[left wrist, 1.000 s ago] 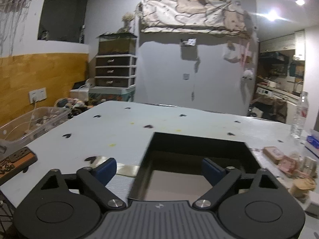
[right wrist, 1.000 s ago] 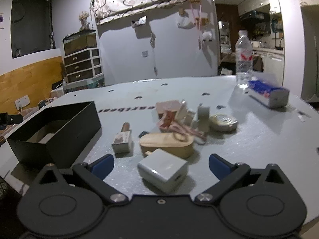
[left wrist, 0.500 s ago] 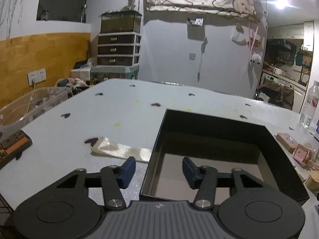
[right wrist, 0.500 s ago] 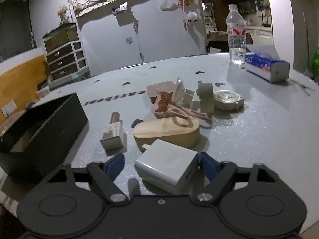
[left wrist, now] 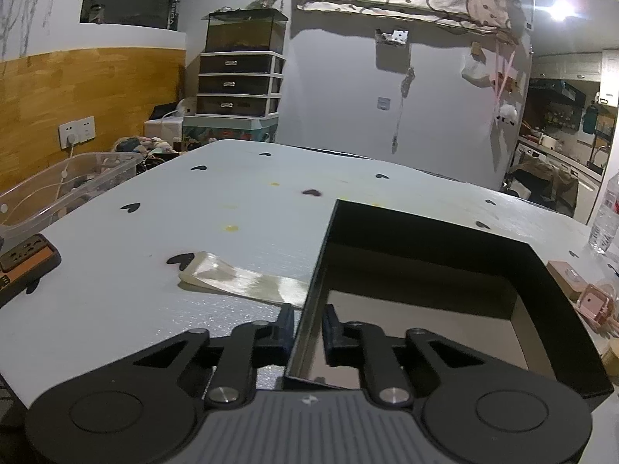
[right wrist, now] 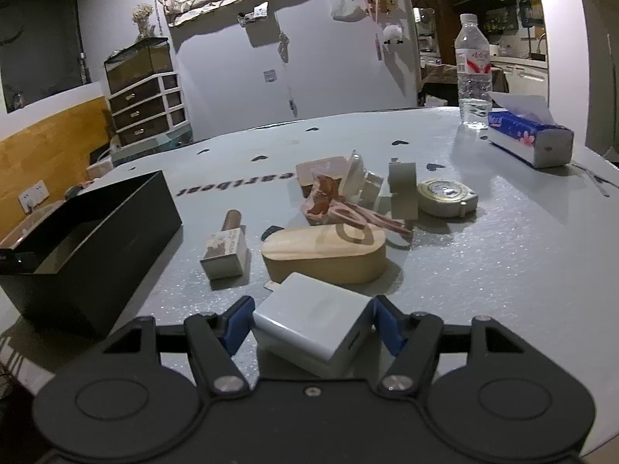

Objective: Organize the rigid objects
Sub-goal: 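Grasp the white square charger block with the right gripper while left gripper clamps the black box wall, then carry the white charger into the black box and release it with the right gripper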

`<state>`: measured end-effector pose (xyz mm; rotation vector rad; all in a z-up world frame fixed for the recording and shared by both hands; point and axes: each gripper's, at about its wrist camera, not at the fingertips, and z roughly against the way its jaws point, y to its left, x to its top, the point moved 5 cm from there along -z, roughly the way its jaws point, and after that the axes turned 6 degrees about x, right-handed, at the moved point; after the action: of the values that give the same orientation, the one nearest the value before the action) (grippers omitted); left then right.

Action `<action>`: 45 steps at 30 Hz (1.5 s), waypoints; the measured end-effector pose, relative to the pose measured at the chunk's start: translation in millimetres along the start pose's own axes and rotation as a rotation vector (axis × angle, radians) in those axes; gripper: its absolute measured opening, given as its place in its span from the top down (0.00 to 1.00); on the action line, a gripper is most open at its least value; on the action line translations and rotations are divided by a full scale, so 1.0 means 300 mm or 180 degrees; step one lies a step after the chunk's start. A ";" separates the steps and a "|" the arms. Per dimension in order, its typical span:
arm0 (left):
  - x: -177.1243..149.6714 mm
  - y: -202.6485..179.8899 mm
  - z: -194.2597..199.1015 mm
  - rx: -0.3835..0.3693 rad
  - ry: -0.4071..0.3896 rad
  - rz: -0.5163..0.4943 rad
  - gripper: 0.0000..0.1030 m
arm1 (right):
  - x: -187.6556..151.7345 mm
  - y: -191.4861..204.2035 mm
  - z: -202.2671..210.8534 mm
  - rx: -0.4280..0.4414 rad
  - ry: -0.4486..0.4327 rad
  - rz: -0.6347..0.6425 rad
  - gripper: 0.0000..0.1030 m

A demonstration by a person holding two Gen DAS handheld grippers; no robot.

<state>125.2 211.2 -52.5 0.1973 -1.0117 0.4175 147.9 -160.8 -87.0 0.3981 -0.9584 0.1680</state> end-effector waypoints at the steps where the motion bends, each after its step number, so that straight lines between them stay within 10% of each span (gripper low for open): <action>1: 0.003 0.000 -0.003 0.0009 -0.0003 -0.0013 0.90 | -0.001 0.003 0.001 0.0018 -0.0003 -0.0003 0.34; 22: -0.027 -0.111 0.028 -0.0566 -0.0056 -0.0280 0.97 | 0.292 0.237 -0.019 0.0891 -0.0265 0.0340 0.34; 45: -0.043 -0.149 0.051 -0.0612 0.0017 -0.0302 0.96 | 0.312 0.672 -0.525 0.1070 0.1110 0.0396 0.34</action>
<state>126.2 162.4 -54.1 0.0710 -1.0264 0.2325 258.1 83.7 -38.7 0.5958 -0.6091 0.4995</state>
